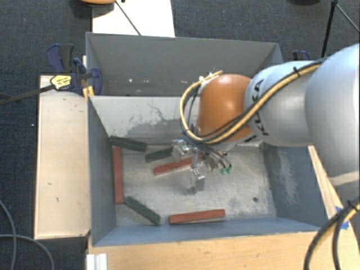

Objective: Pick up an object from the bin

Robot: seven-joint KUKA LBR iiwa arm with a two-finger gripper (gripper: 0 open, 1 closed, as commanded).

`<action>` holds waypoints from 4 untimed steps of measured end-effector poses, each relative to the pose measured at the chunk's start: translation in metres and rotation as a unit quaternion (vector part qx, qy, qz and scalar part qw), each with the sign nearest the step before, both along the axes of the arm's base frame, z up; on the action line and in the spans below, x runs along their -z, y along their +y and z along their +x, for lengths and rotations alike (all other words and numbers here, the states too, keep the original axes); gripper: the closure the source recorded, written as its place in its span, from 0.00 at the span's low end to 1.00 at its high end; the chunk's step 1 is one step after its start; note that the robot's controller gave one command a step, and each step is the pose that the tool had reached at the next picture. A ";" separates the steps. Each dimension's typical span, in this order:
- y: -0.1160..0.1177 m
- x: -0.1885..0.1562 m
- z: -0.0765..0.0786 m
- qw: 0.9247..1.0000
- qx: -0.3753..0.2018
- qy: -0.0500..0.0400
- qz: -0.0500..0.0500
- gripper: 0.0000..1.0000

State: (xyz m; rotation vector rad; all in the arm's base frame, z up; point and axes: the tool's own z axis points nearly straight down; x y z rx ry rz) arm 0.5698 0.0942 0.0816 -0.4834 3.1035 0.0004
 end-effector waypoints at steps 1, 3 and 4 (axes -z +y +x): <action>0.031 0.011 0.007 0.992 -0.123 -0.001 0.001 1.00; 0.020 -0.114 -0.006 0.989 -0.149 -0.001 0.000 1.00; 0.020 -0.113 -0.006 0.989 -0.148 -0.001 0.000 1.00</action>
Offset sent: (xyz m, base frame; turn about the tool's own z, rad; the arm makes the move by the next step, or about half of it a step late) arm 0.0000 0.0000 0.0000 0.0000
